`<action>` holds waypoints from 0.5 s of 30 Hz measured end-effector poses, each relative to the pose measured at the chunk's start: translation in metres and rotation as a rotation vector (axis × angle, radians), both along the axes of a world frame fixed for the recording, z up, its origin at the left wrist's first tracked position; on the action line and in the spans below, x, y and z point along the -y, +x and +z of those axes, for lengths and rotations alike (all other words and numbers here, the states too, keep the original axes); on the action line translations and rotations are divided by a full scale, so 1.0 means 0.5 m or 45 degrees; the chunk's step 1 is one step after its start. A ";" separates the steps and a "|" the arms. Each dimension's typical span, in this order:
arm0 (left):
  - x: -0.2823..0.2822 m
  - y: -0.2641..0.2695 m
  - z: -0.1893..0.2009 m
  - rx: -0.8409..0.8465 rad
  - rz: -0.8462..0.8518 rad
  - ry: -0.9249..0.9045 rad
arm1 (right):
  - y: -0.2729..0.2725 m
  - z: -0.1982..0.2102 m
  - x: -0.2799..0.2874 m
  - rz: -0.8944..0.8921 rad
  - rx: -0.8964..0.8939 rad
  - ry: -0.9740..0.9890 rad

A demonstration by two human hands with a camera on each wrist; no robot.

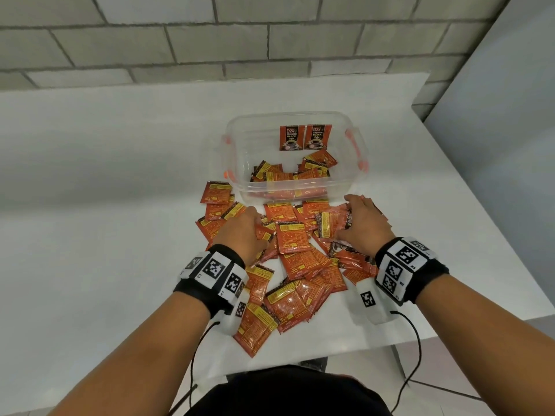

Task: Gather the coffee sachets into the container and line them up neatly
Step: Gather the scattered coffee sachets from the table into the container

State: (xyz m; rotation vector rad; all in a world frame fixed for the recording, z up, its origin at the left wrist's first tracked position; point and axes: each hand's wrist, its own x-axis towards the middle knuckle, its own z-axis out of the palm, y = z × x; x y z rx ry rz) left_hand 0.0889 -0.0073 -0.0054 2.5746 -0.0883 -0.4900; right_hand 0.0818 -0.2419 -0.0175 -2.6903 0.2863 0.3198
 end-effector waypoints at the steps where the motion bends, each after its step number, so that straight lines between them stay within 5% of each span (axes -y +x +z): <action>1: -0.005 0.003 0.005 -0.010 0.022 -0.052 | 0.001 0.001 0.000 -0.005 0.000 0.013; 8: -0.012 0.020 0.053 -0.032 -0.047 -0.381 | 0.003 0.014 0.010 -0.042 -0.013 0.190; 15: 0.062 0.037 0.003 -0.148 -0.436 0.125 | -0.003 0.023 0.011 -0.072 0.056 0.200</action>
